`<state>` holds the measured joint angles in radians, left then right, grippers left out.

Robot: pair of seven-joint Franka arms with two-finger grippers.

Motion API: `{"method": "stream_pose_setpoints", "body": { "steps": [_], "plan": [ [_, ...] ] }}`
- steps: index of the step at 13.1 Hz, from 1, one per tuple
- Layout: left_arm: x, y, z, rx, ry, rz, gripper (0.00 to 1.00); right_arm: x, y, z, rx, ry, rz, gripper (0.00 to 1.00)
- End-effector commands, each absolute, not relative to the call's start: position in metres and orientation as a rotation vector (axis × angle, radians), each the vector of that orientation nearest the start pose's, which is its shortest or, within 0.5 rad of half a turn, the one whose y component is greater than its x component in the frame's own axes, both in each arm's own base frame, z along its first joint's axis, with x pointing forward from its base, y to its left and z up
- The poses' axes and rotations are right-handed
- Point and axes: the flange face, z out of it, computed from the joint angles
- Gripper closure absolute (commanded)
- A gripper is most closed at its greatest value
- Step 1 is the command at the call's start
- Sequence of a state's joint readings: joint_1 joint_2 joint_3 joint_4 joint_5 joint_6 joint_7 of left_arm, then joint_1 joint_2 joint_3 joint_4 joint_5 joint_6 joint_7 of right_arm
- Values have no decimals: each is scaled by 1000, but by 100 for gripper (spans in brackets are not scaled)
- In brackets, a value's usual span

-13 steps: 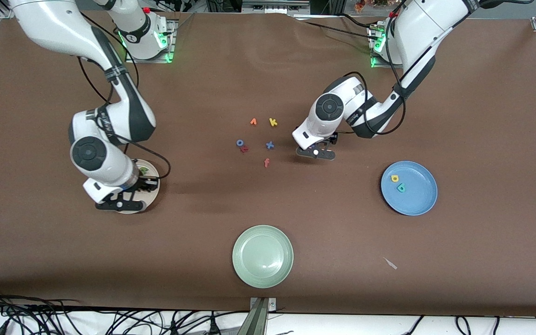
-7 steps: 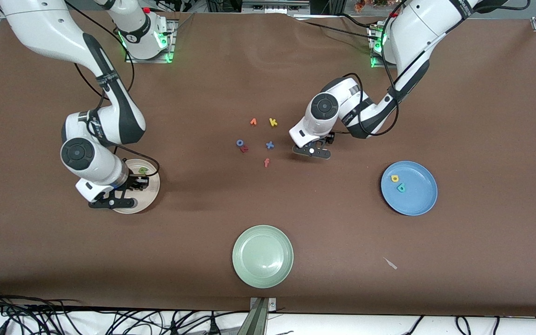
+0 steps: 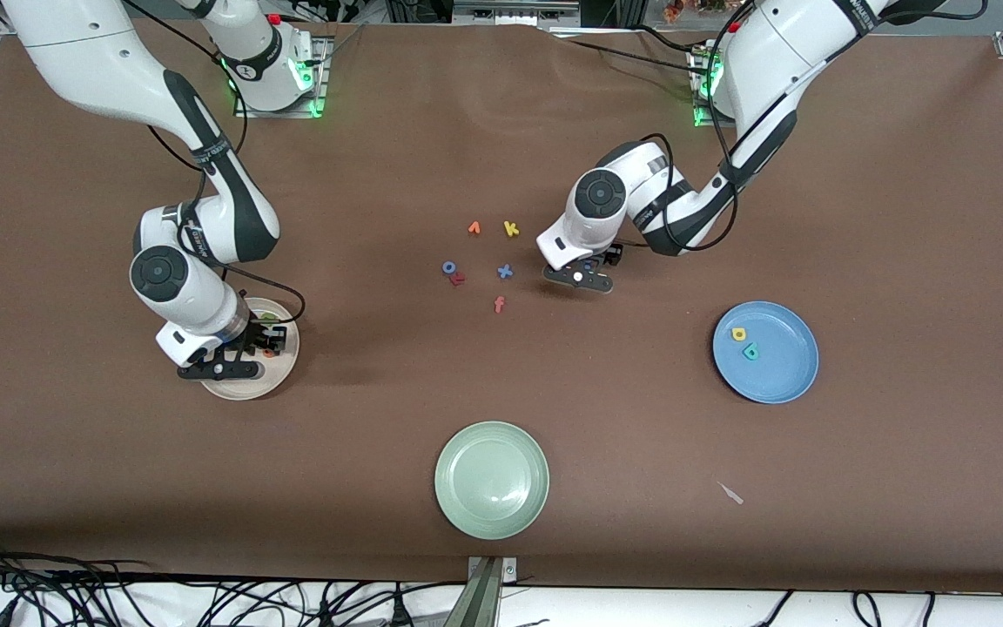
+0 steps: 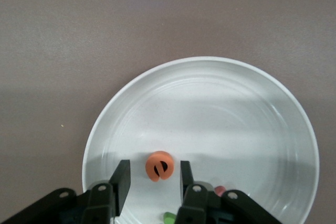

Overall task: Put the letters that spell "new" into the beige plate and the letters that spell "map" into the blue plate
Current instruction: 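Release the e on the cream plate while the left gripper carries 3 to blue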

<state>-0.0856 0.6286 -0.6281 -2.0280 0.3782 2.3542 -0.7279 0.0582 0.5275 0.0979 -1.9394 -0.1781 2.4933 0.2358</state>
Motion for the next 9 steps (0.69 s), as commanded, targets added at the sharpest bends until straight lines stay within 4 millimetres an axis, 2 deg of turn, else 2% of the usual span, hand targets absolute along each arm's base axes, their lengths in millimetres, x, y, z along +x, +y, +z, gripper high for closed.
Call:
{"method": "stream_pose_setpoints", "body": {
  "steps": [1, 4, 6, 7, 9],
  "plan": [
    [440, -376, 175, -3086, 383, 253, 28, 615, 93, 225, -3191, -90, -93, 47],
    [450, -370, 176, -3069, 438, 196, 29, 617, 91, 251, -3207, -83, -70, 36],
    [451, -366, 173, -3064, 436, 202, 30, 614, 90, 282, -3212, -48, -16, 31],
    [450, -366, 168, -3066, 440, 213, 37, 615, 90, 301, -3203, -19, 13, 29],
    [450, -366, 168, -3065, 442, 214, 63, 616, 90, 349, -3201, 18, 95, 29]
  ]
}}
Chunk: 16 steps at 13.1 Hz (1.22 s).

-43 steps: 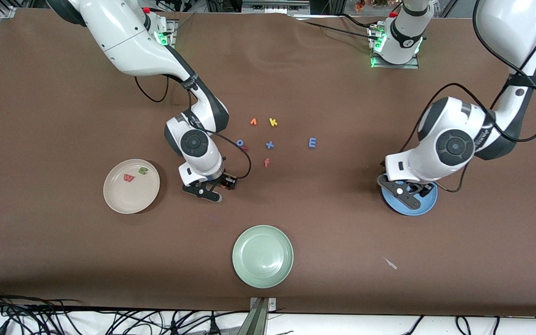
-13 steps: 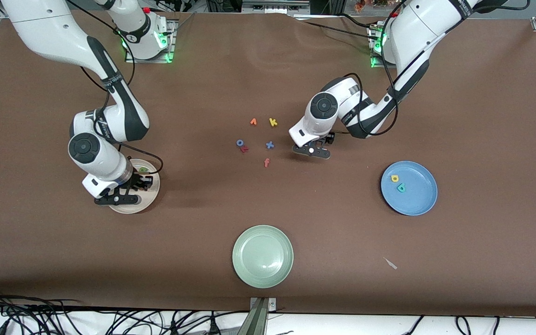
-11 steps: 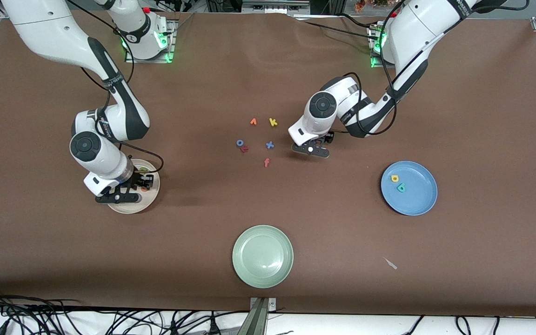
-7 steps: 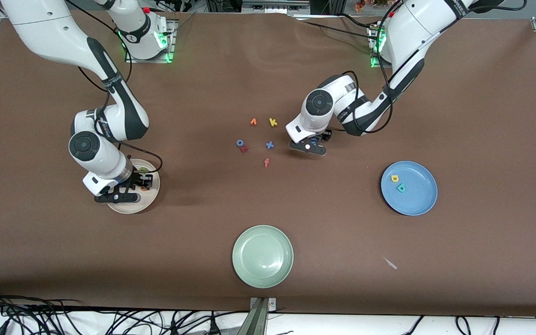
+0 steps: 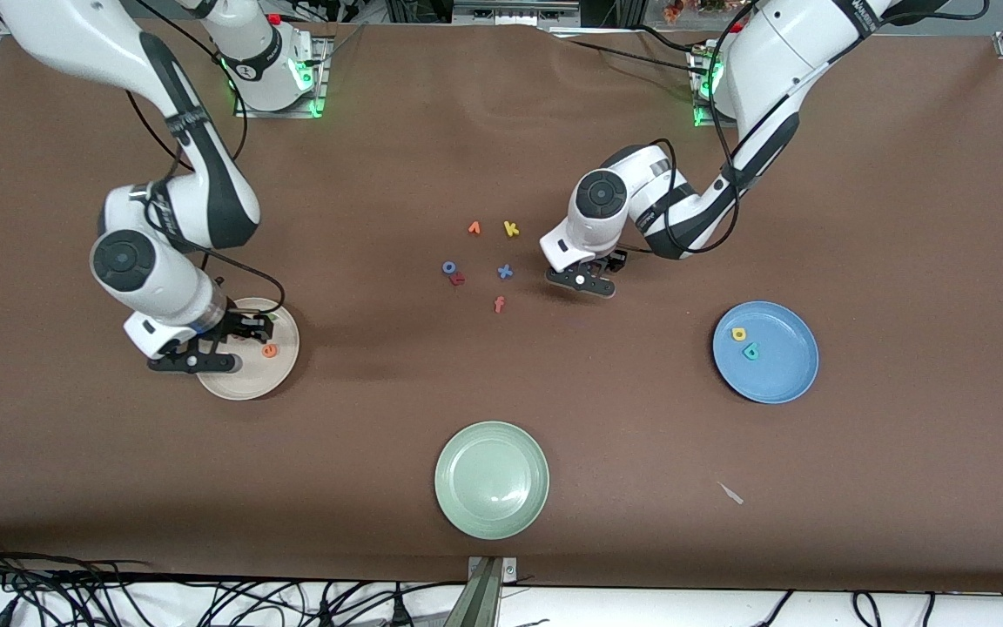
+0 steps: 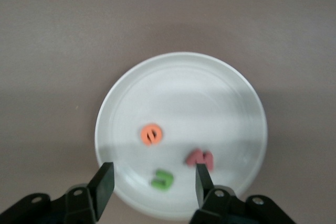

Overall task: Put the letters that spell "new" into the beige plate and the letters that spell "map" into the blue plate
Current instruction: 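Release the e on the cream plate while the left gripper carries 3 to blue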

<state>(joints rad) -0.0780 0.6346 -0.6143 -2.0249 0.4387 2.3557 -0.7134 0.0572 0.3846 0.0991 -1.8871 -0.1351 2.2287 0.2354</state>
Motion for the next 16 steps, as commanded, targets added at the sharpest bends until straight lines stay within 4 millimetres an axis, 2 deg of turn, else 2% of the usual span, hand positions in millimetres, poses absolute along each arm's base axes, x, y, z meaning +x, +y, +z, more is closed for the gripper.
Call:
{"method": "stream_pose_setpoints", "body": {
  "steps": [1, 2, 3, 6, 8, 11, 14, 16],
  "plan": [
    [451, -366, 169, -3066, 437, 212, 78, 615, 90, 371, -3198, 35, 130, 29],
    [452, -365, 173, -3064, 441, 201, 92, 615, 90, 392, -3191, 26, 165, 29],
    [454, -364, 176, -3060, 431, 195, 100, 613, 91, 415, -3180, 4, 195, 29],
    [472, -357, 212, -3039, 395, 119, 100, 602, 85, 473, -3174, -50, 242, 28],
    [484, -345, 234, -2998, 413, 108, 100, 595, 83, 494, -3167, -87, 259, 27],
    [508, -307, 261, -2932, 503, 188, 100, 588, 76, 512, -3165, -64, 257, 25],
    [544, -233, 268, -2906, 657, 241, 100, 587, 79, 519, -3156, -62, 239, 21],
    [568, -166, 263, -2914, 753, 280, 100, 588, 81, 524, -3156, -61, 222, 15]
  ]
}}
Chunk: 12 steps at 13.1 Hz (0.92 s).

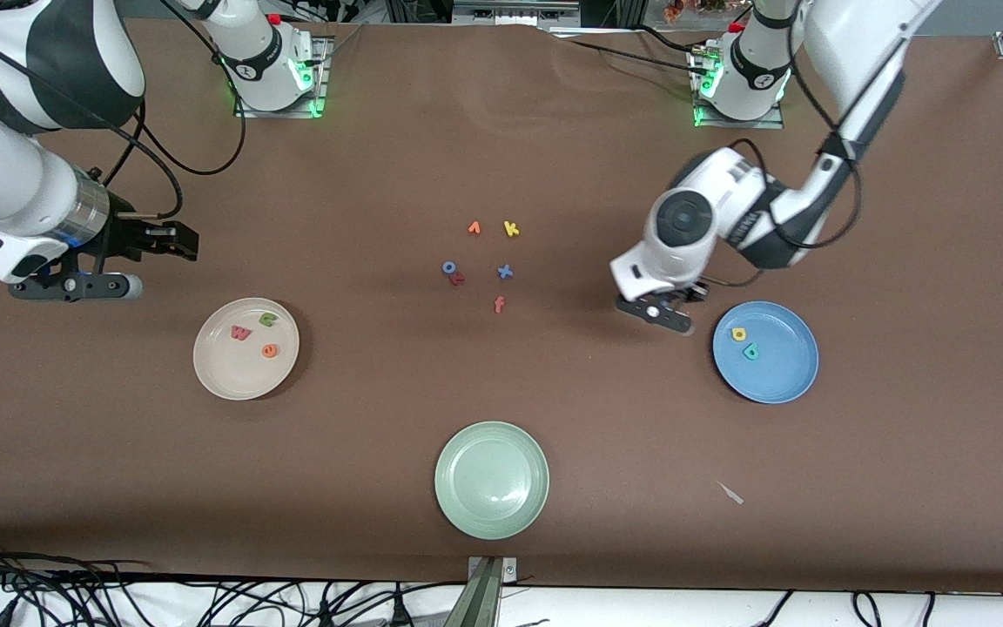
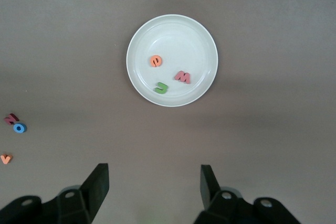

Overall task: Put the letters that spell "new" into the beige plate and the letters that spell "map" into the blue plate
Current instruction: 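Release the e on the cream plate while the left gripper carries 3 to blue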

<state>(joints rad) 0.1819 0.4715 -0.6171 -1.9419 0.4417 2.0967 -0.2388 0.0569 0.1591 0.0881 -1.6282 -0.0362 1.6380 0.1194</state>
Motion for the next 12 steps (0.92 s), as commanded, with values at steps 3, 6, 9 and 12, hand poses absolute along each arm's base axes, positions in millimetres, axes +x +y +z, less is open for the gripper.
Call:
{"method": "stream_pose_setpoints", "body": {
  "steps": [3, 6, 9, 12],
  "plan": [
    [591, -80, 252, -2939, 844, 267, 100, 587, 87, 525, -3157, -57, 221, 5],
    [599, -39, 229, -2999, 847, 224, 100, 583, 65, 541, -3161, -52, 181, 1],
    [607, -28, 224, -2997, 830, 211, 100, 583, 40, 541, -3160, -44, 214, 1],
    [610, -21, 212, -3014, 815, 193, 100, 586, 38, 537, -3166, -18, 209, 1]
  ]
}}
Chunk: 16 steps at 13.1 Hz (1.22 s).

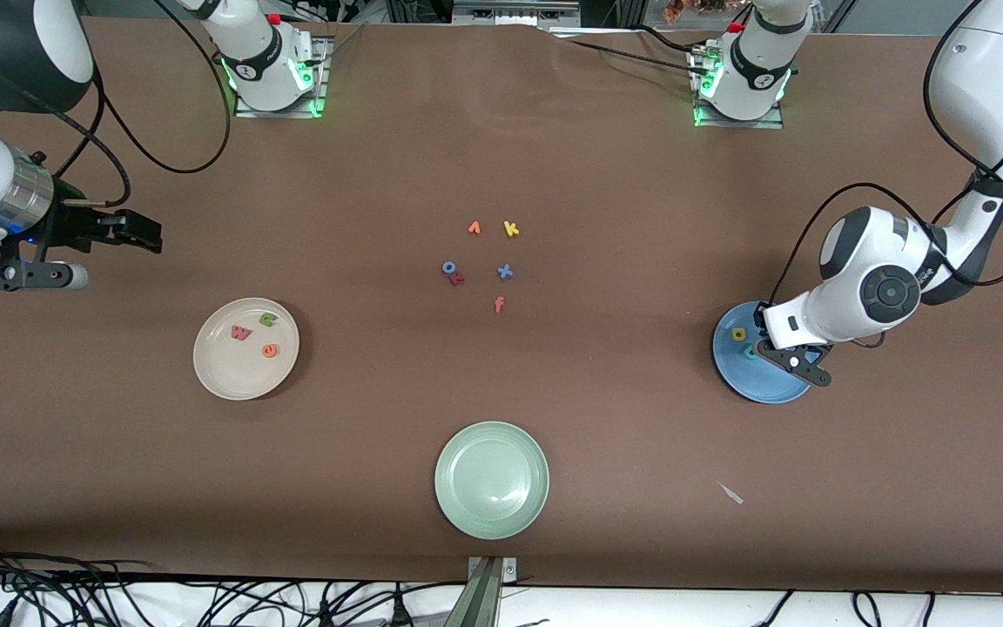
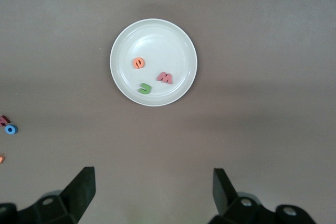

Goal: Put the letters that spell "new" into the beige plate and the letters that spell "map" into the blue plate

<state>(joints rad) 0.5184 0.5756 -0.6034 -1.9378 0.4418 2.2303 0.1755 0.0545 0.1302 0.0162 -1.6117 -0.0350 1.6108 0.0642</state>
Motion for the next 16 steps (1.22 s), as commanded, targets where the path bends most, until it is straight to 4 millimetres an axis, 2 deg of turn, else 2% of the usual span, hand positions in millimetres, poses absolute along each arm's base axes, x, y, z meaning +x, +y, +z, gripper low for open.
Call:
{"method": "stream_pose_setpoints", "body": {
  "steps": [1, 2, 4, 5, 6, 8, 10, 11, 12, 13, 14, 16],
  "plan": [
    [610, -18, 206, -3022, 810, 191, 100, 587, 37, 535, -3169, -14, 213, 1],
    [610, -16, 205, -3004, 822, 191, 100, 588, 37, 534, -3172, -15, 213, 1],
    [611, -15, 204, -2956, 850, 190, 91, 588, 33, 535, -3172, -5, 213, 1],
    [612, -12, 204, -2948, 846, 185, 41, 589, 28, 534, -3167, 18, 211, 1],
    [615, -5, 213, -2931, 854, 171, 1, 589, 25, 535, -3167, 23, 209, 1],
    [621, -13, 250, -2898, 836, 152, 0, 588, 23, 535, -3168, 18, 221, 1],
    [626, -23, 296, -2855, 835, 141, 0, 592, 24, 552, -3182, 13, 168, 1],
    [626, -41, 320, -2876, 838, 150, 0, 594, 21, 559, -3179, 23, 141, 1],
    [630, -51, 346, -2931, 803, 168, 0, 597, 14, 564, -3174, 43, 120, 1],
    [637, -52, 376, -2991, 748, 198, 0, 600, 14, 563, -3180, 40, 122, 0],
    [640, -67, 408, -3020, 727, 183, 0, 601, 14, 564, -3172, 58, 117, 0],
    [642, -66, 450, -3082, 633, 110, 0, 601, 20, 564, -3174, 39, 109, 0]
  ]
}}
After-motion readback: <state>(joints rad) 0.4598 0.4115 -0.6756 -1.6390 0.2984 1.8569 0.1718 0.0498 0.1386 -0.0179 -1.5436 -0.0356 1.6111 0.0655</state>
